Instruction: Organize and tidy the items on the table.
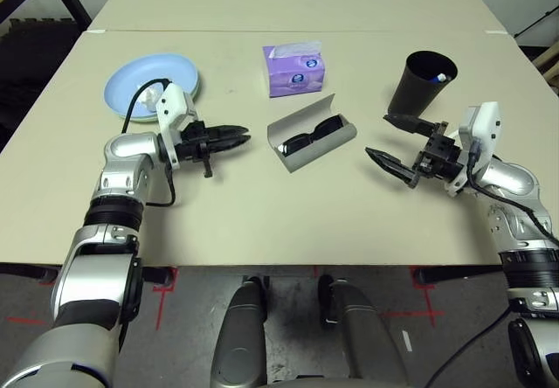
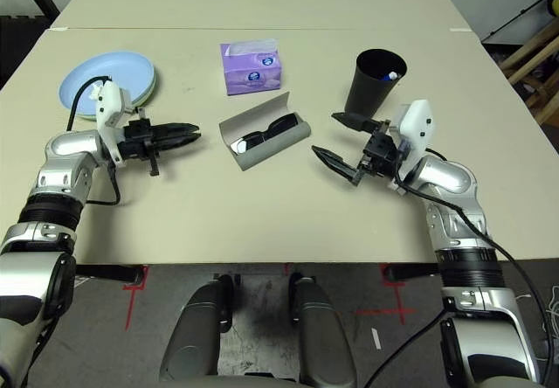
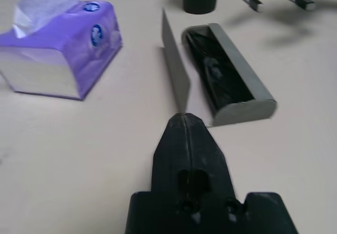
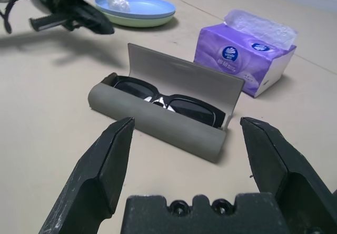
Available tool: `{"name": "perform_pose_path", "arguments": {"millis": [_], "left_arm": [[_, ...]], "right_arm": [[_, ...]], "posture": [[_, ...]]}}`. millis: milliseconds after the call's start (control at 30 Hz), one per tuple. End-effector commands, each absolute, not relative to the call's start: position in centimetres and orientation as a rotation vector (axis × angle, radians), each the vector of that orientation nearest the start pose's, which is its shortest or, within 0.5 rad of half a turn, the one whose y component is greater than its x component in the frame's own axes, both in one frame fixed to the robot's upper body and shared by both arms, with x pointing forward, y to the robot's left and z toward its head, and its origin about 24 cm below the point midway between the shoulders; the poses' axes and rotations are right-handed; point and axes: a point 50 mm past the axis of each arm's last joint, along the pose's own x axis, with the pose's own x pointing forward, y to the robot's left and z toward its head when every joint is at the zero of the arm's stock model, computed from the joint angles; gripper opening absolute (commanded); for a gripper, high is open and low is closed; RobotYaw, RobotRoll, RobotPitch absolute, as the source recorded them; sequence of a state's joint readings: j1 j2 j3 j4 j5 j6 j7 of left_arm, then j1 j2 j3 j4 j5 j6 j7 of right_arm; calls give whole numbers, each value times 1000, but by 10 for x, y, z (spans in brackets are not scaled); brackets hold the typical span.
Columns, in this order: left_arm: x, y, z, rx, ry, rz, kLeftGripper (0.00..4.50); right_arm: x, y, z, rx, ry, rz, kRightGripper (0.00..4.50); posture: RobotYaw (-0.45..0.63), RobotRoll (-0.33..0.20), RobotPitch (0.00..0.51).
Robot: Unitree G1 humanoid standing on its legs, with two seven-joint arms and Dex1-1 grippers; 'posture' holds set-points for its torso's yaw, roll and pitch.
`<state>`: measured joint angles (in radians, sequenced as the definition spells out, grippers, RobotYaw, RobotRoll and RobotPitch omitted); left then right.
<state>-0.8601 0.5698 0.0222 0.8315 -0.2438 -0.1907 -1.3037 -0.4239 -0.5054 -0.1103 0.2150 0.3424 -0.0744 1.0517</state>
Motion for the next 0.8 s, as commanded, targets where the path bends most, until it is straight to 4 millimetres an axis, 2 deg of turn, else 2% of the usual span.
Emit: {"name": "perform_pose_path", "arguments": {"millis": [33,367,800], "left_arm": [[363,219,175,368,-83,-1068,9],[373,210,180,385,-74,-1050,9],[382,189,174,476,-55,-1009,9]], "right_arm": [[301,-211,146,-253,-232,946,4500],[296,-211,139,-197,-213,933,4500],[295,-211,147,-220,-240,927,4500]], "posture": [[96,0,238],[84,0,238],[73,0,233]]}}
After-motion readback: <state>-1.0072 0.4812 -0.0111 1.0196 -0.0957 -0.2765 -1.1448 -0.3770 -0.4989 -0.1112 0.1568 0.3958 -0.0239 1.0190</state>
